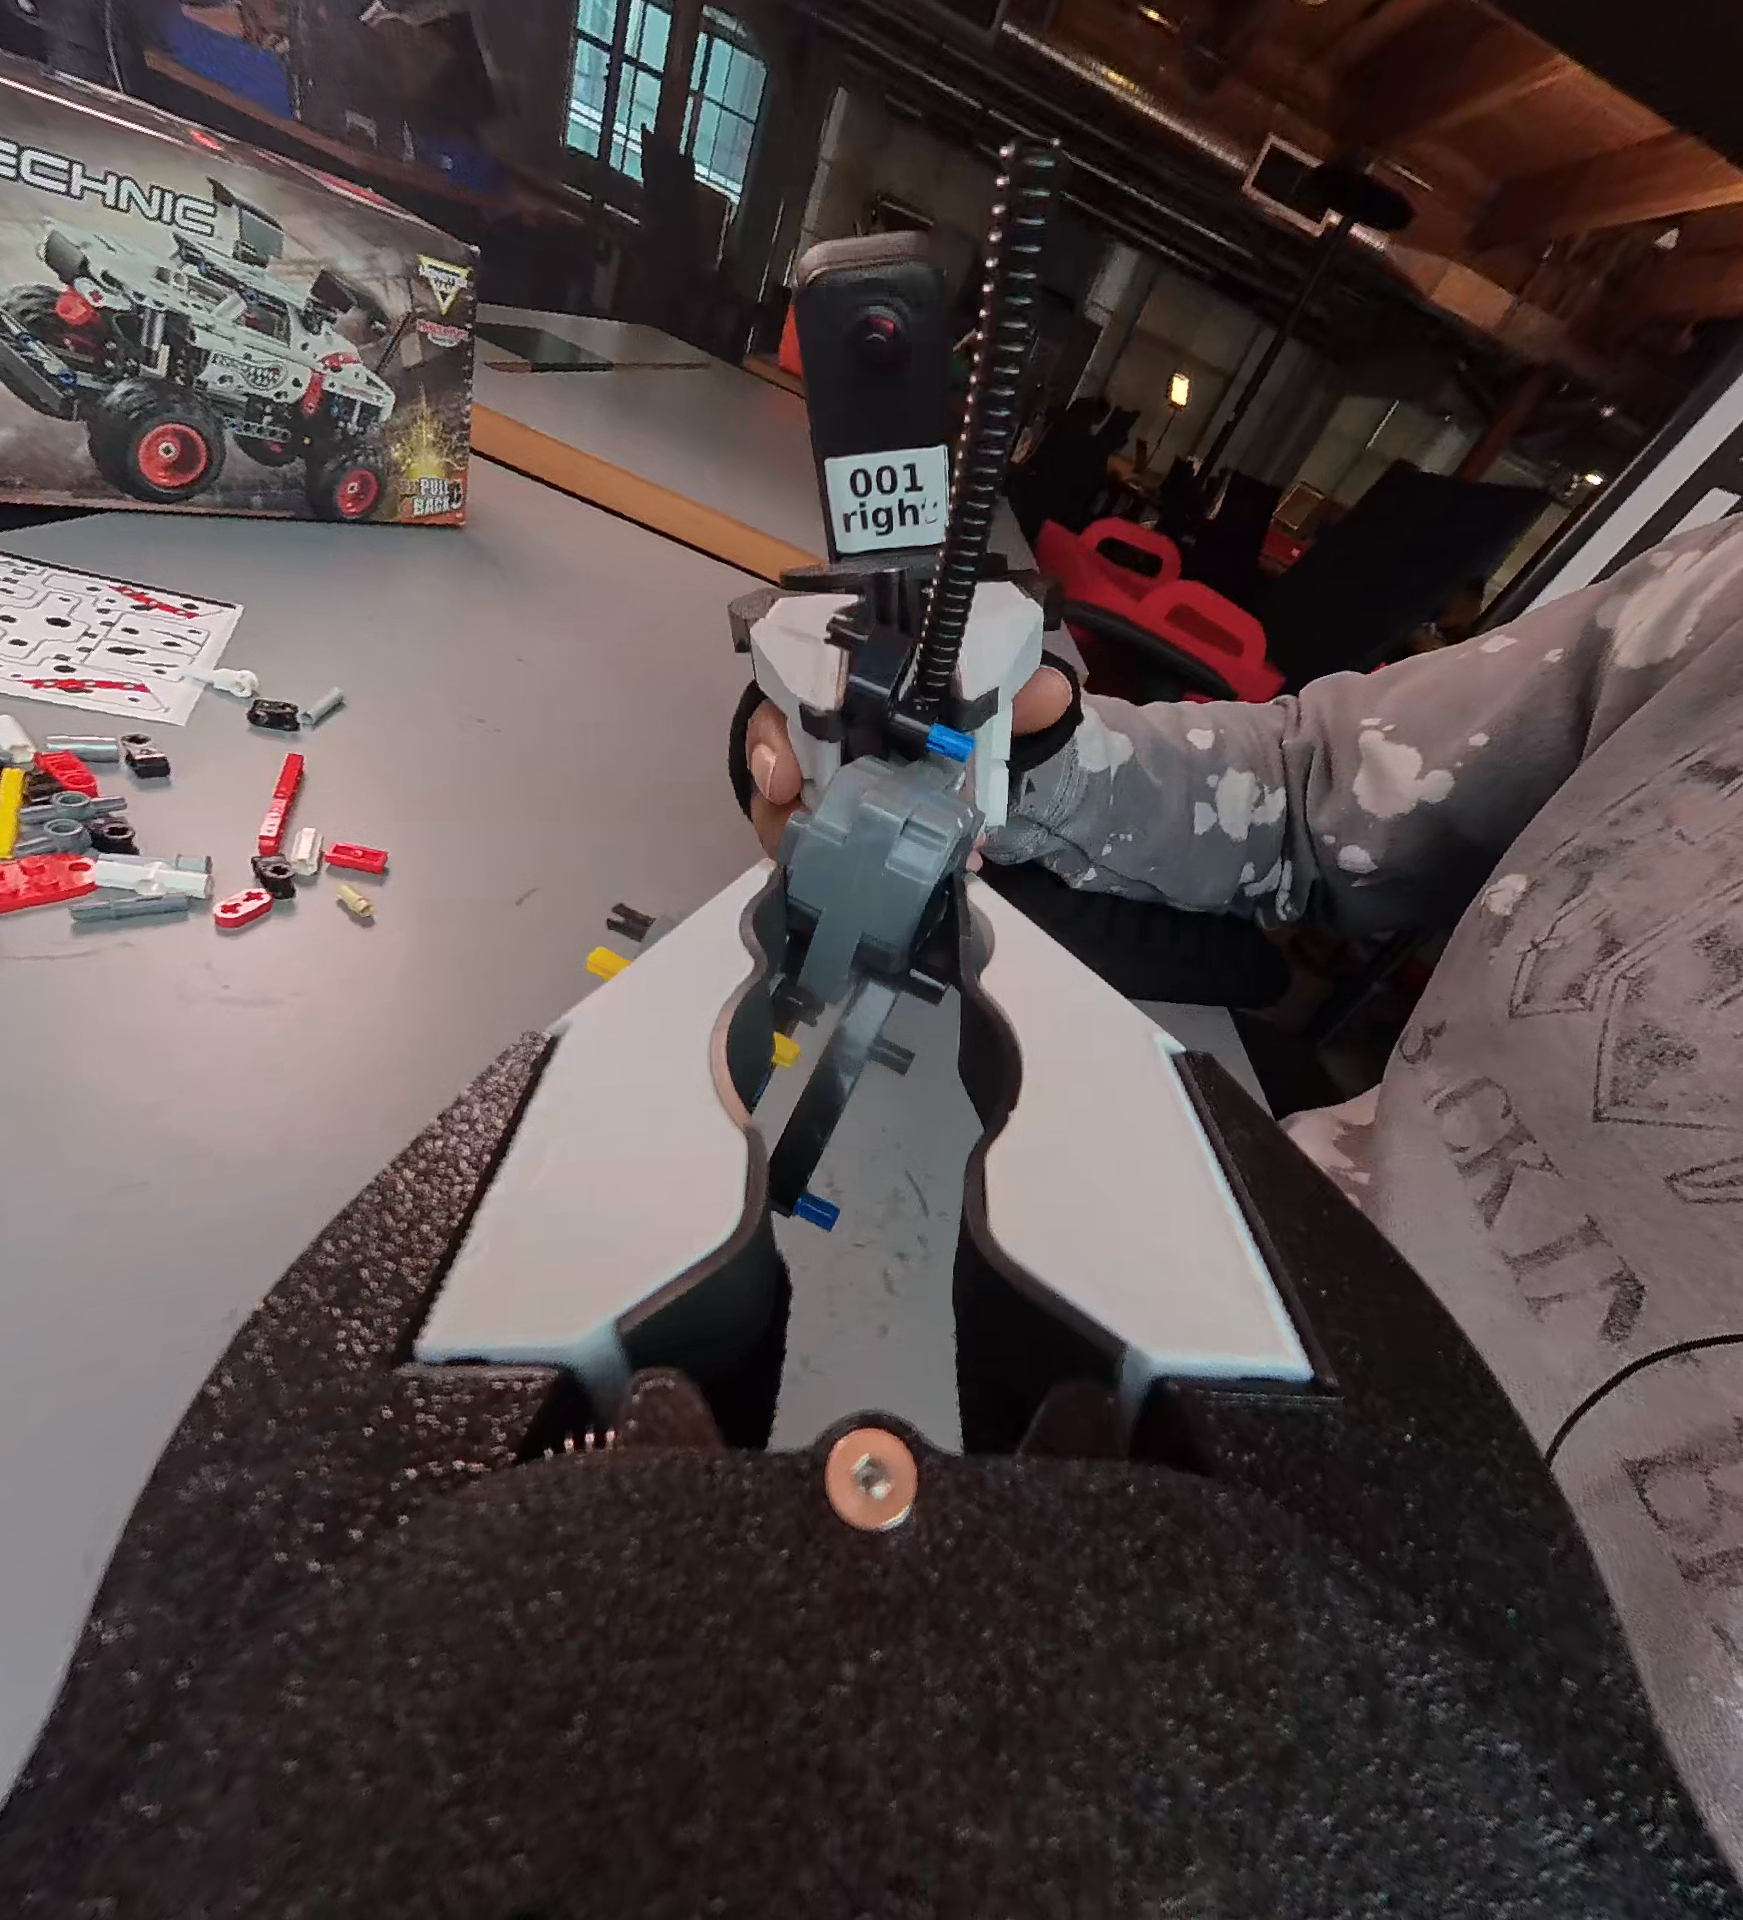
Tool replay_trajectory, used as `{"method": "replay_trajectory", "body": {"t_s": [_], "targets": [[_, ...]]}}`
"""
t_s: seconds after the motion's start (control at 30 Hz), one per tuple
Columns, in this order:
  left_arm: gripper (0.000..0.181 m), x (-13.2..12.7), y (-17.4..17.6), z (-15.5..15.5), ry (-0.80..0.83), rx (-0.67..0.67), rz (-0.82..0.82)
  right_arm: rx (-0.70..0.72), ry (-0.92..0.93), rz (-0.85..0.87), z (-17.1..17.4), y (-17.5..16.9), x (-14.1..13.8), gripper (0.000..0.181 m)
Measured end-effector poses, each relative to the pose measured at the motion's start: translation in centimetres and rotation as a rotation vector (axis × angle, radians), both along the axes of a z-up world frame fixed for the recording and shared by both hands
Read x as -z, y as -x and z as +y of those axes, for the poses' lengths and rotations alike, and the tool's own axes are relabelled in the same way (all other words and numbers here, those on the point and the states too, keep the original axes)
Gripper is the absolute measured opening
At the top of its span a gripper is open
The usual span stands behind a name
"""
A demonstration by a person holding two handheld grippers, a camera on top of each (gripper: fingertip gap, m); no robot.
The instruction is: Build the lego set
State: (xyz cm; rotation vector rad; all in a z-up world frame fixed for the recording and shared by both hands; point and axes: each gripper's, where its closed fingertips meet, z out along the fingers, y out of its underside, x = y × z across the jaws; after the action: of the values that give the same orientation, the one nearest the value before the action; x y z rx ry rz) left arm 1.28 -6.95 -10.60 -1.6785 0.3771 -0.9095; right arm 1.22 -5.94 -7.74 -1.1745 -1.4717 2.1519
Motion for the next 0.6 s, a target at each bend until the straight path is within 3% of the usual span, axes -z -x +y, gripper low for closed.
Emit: {"method": "replay_trajectory", "body": {"t_s": [0.2,0.33,0.5,0.6], "targets": [[0.030,2.0,0.3,-0.1,0.028,-0.006,0.155,0.007,-0.310,-0.080,-0.1,0.0,2.7,0.021],[0.030,3.3,0.0,0.0,0.057,0.010,0.225,-0.054,-0.497,-0.108,-0.8,-1.1,4.5,0.043],[0.030,4.2,-0.3,0.5,0.074,0.012,0.292,0.039,-0.719,-0.131,0.3,-0.7,6.0,0.025],[0.030,4.7,-0.4,0.9,0.077,0.013,0.340,0.057,-0.783,-0.162,0.8,-0.8,6.5,0.025]]}}
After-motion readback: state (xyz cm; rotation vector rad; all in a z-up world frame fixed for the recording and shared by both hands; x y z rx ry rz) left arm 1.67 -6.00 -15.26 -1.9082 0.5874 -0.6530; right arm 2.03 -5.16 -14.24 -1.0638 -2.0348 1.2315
